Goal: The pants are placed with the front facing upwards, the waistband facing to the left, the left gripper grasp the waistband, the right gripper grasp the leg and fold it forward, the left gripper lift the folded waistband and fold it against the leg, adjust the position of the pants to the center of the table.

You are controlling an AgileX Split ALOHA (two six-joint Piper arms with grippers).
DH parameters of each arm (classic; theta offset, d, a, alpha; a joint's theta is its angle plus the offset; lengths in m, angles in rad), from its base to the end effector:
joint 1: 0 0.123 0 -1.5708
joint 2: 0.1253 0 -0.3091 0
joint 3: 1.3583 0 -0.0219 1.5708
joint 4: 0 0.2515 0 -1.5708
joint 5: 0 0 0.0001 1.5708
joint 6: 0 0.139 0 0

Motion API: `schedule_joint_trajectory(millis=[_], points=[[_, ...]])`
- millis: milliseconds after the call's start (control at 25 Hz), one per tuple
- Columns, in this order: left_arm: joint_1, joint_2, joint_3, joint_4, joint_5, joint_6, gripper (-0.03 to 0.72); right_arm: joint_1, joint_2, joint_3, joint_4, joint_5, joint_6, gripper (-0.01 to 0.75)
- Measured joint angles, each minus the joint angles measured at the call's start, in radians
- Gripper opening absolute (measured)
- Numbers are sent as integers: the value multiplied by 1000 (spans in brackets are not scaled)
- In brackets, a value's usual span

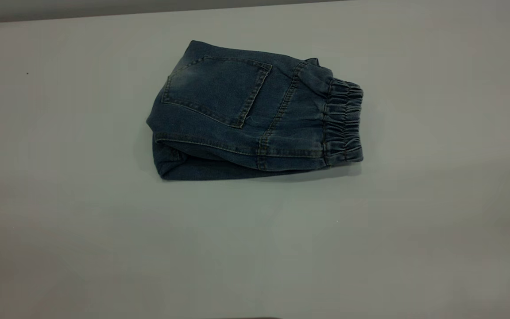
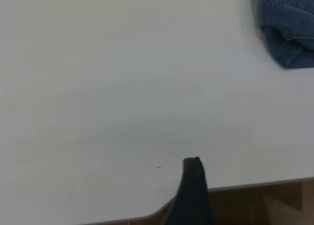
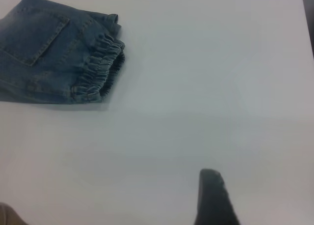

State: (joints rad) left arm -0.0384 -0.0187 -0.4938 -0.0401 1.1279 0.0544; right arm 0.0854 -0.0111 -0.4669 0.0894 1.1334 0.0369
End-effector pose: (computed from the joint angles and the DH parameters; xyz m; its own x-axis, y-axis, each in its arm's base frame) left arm 0.0077 -0.0053 0.2459 -0.5004 0.0564 -0.8640 0.0883 0.9960 0.0139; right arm 0.0094 0.0121 0.2370 -0.5448 0.0282 -0.8381 -0.1126 0.9879 0.1064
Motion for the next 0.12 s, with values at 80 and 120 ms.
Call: schedule_joint_trajectory(millis=[80, 120], points=[[0, 0, 0, 0, 0, 0, 552, 0, 0, 0, 0, 0, 0, 367], [0, 0, 0, 0, 0, 0, 552, 0, 0, 0, 0, 0, 0, 367]])
